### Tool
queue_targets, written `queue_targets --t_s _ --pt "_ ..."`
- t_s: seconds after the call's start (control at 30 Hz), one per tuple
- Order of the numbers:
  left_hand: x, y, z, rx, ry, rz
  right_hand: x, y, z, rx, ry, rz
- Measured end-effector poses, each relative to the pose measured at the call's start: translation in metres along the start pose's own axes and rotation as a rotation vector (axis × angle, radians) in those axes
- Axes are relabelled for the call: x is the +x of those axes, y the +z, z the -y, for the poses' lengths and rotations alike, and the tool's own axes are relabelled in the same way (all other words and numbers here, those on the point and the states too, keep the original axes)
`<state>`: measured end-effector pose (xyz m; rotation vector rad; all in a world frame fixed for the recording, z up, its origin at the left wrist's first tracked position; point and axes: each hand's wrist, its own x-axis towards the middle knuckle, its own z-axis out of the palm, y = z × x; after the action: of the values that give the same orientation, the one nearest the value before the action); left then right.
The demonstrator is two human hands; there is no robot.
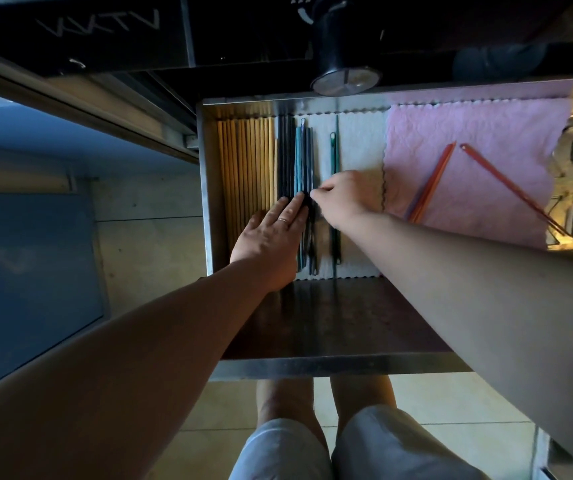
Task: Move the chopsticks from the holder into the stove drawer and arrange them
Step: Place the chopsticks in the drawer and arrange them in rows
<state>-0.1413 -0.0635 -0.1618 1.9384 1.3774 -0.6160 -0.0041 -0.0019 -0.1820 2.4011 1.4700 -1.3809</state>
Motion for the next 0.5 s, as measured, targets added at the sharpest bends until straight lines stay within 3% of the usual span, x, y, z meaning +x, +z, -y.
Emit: queue_targets --t_s 0.17,0.5 --pt "0.002 -0.002 -0.005 0.034 0.035 -0.054 0.001 -0.007 -0.020 -0.126 0.011 -0.221" --pt "0.007 0.002 -0.006 0.031 0.050 -0.011 0.003 0.008 -0.018 -0.311 0.028 -0.067"
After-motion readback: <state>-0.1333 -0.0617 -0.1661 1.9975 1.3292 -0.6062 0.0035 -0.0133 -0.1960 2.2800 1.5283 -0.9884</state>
